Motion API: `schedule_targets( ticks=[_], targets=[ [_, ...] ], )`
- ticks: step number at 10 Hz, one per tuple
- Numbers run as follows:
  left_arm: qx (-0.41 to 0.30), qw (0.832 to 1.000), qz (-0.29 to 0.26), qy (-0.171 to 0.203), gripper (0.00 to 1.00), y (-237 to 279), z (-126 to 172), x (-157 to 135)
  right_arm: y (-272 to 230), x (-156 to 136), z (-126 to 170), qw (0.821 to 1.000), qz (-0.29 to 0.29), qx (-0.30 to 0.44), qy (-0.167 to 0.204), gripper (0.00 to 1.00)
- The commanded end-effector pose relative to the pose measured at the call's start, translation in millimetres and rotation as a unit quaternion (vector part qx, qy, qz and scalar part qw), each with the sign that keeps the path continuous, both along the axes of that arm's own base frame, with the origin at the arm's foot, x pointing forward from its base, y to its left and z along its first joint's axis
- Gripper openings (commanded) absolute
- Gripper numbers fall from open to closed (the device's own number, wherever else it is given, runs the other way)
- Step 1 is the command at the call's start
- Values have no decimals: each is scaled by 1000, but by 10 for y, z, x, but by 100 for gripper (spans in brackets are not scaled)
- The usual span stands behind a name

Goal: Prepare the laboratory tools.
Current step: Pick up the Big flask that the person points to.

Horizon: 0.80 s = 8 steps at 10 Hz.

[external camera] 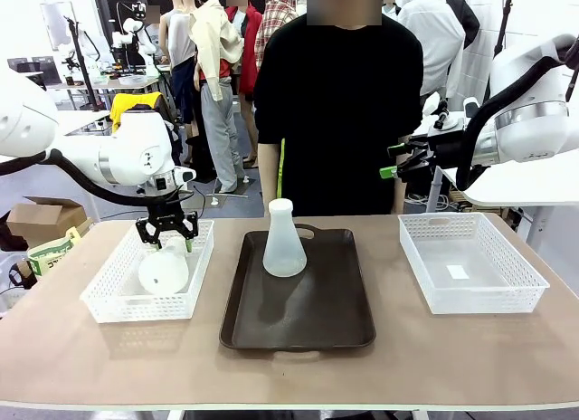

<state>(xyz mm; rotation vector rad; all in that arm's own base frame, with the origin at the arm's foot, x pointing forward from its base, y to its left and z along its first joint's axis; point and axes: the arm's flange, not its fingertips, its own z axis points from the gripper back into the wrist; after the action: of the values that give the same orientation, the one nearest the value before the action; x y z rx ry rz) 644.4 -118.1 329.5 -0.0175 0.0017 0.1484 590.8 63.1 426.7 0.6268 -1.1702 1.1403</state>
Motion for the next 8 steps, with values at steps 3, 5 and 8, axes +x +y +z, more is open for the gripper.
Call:
schedule_targets(
  ticks=[3,5,8],
  targets=[
    [3,1000,-12,7,0,-23,2,66,1,-9,-15,1000,2,-1,2,100],
    [5,1000,-10,10,0,-8,-22,78,1,-9,-15,1000,2,-1,2,100],
    [0,1000,-5,3,0,-19,-4,13,1,-9,-15,1000,2,-1,2,100]
  ],
)
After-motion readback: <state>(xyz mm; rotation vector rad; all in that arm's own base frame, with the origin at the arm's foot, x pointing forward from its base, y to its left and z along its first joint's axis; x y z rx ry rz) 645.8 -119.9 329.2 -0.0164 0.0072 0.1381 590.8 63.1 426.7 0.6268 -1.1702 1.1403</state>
